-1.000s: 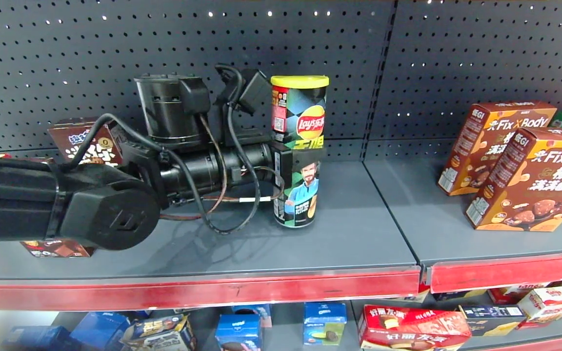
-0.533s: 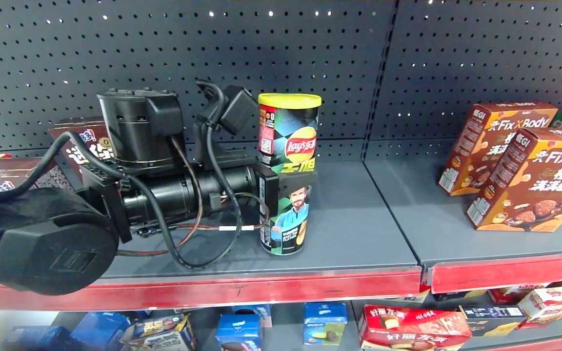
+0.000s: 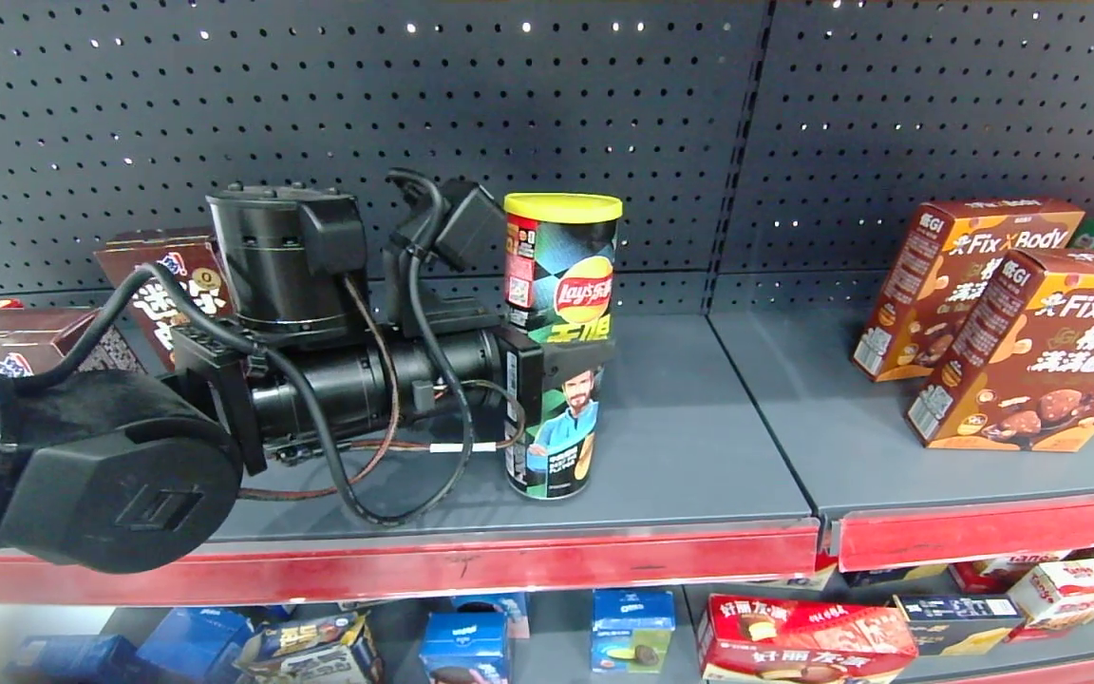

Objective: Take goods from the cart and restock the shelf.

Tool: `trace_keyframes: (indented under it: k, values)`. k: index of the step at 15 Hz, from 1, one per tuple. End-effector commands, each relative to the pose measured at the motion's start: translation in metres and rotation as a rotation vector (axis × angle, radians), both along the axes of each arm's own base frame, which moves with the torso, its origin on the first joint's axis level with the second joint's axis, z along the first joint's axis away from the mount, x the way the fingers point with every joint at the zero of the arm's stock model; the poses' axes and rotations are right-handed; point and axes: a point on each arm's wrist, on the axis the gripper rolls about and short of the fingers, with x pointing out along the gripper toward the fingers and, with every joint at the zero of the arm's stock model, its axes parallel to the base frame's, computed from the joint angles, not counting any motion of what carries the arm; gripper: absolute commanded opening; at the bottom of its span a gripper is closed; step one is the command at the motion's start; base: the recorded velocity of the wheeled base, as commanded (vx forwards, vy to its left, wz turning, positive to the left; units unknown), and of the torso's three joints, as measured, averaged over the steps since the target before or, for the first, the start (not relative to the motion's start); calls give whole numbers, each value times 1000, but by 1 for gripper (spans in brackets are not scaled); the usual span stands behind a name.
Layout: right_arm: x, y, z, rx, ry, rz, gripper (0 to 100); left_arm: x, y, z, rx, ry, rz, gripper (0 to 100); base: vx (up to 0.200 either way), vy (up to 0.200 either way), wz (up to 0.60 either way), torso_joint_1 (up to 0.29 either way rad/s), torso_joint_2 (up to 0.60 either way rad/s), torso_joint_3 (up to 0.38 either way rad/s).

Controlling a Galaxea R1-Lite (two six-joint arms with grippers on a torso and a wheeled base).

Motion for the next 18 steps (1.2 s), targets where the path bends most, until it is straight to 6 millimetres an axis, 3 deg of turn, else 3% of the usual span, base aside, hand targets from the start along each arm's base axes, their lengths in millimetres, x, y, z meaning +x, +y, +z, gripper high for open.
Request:
trace_keyframes:
  k: [1,8,9,18]
  values:
    - [0,0,0,-1,-1,0,0,4,-2,-6,9,14,2,0,0,0,0,0,0,0]
    - [0,0,0,5,-3,1,0,6,-2,-7,9,20,5,0,0,0,0,0,0,0]
    - [0,0,1,5,-5,1,0,6,-2,-7,10,20,7,100,0,0,0,0,0,0]
    - [1,0,0,6,4,1,0,4,1,-8,14,23,23,100,0,0,0,0,0,0]
